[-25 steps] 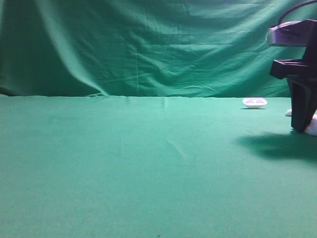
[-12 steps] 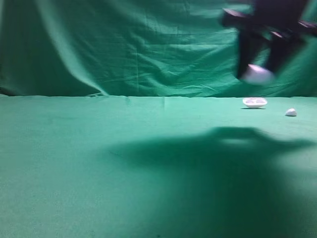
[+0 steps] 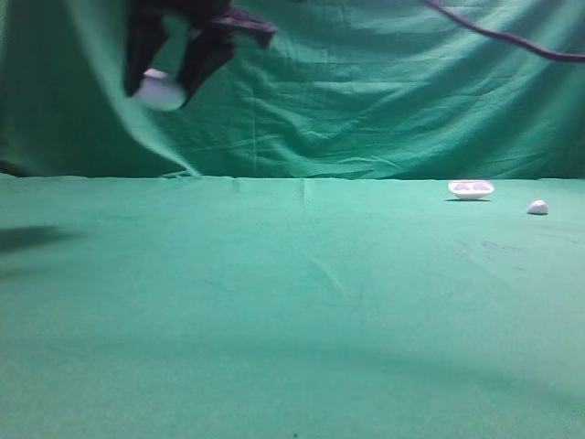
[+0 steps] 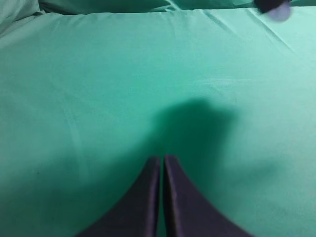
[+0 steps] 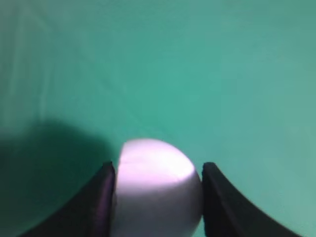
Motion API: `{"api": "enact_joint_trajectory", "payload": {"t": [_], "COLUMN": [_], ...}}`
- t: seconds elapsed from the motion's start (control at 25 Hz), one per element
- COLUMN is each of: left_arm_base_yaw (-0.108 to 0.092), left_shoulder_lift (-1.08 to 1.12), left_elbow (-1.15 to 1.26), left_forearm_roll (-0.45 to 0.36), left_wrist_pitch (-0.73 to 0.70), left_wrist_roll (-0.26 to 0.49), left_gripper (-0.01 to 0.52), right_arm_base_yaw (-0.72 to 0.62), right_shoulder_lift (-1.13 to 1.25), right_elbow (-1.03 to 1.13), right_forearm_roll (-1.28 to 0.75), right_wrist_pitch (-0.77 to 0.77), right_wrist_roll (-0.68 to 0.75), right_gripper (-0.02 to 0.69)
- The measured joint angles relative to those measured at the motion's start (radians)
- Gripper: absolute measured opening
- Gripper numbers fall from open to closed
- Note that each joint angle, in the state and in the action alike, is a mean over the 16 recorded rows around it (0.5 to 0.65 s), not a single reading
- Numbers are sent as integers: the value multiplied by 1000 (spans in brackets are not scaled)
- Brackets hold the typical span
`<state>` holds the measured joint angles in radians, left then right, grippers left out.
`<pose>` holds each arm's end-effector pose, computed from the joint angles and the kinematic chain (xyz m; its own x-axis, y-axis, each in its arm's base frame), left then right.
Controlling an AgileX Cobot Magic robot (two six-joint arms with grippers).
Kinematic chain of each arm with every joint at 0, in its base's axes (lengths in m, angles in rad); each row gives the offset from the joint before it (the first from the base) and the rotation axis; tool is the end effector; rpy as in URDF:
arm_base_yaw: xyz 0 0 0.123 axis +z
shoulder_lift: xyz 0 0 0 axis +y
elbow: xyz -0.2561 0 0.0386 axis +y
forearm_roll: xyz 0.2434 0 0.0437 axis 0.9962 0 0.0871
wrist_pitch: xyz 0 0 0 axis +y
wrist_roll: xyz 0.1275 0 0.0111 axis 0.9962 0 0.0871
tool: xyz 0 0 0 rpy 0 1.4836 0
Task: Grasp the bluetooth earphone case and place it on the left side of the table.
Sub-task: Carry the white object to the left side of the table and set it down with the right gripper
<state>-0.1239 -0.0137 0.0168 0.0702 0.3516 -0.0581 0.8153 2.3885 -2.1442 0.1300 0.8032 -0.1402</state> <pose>0.1099 -0.0106 0.1673 -0.2607 0.0403 -0.9646 0.1025 0.9946 0.0139 0.3571 0.3965 0.1494 -0.5216 -0.6259 -0.5798 -0.7885 0.6132 0.0475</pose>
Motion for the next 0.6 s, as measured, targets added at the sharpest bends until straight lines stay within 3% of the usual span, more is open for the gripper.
{"api": "enact_joint_trajectory", "payload": {"t": [0.24,0.6], "left_arm_base_yaw": [0,0], "left_shoulder_lift": [0,0], "left_elbow": [0,0], "left_forearm_roll": [0,0], "left_wrist_pitch": [0,0], "left_wrist_roll": [0,0], "left_gripper": [0,0], "right_arm_base_yaw": [20,22], "right_shoulder_lift": [58,36], "right_elbow": [-10,-12], "right_forearm_roll": [29,4], "right_wrist_pitch": [-29,-19], "right_wrist_roll": [-32,-53], "right_gripper": [342,489]}}
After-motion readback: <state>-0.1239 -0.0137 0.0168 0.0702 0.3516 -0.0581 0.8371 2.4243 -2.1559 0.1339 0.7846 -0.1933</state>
